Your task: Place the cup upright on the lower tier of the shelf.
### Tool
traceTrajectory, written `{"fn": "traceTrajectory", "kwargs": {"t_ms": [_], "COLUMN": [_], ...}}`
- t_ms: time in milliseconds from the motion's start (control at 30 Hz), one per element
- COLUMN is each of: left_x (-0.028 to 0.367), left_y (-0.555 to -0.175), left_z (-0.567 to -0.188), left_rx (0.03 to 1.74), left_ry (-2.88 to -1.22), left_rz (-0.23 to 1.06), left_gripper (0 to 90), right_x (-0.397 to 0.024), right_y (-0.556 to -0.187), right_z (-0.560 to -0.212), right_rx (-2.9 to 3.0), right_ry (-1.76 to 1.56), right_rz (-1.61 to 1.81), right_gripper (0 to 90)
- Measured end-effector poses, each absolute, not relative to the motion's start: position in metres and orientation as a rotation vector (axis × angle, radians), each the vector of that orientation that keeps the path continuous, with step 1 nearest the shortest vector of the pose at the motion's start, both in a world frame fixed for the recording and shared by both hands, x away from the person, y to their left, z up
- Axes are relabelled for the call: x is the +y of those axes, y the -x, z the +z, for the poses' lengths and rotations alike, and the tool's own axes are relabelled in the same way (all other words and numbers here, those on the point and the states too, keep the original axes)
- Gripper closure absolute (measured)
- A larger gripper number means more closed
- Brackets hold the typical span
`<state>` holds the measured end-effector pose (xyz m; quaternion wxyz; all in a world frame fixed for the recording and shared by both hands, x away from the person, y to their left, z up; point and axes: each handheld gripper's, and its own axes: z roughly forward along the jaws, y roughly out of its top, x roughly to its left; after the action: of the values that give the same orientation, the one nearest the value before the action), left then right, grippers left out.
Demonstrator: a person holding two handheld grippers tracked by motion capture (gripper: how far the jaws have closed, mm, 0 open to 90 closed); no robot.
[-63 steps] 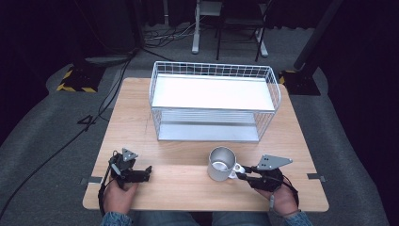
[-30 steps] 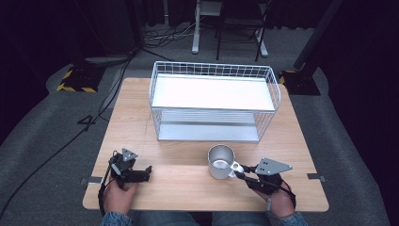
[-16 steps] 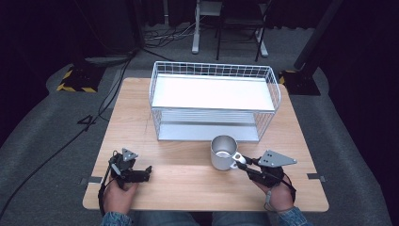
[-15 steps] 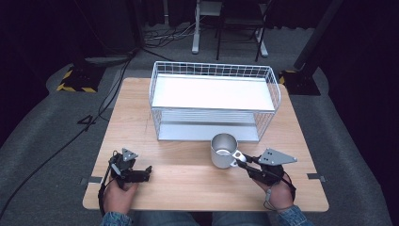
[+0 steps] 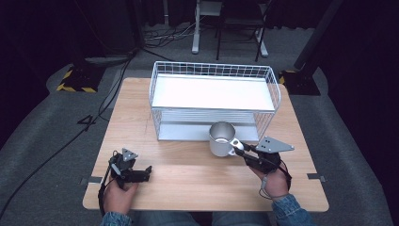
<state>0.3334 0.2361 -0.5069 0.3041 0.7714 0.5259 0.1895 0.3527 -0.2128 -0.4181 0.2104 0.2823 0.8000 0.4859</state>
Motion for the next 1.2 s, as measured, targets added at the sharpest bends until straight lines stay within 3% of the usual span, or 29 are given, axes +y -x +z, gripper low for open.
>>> {"fn": "traceTrajectory", "kwargs": {"t_ms": [1200], "left_x": [0.236], "left_y": [-0.333], "left_z": [-0.507], "left_rx": [1.397], "left_ry": [-2.039], "left_rz": [0.499], "left_gripper": [0.5], "right_x": [-0.169], "right_y": [-0.428], "right_z": [-0.427], "right_rx": [2.022], "right_ry": [-0.959], "right_rz": [1.314], "right_gripper": [71.8]}}
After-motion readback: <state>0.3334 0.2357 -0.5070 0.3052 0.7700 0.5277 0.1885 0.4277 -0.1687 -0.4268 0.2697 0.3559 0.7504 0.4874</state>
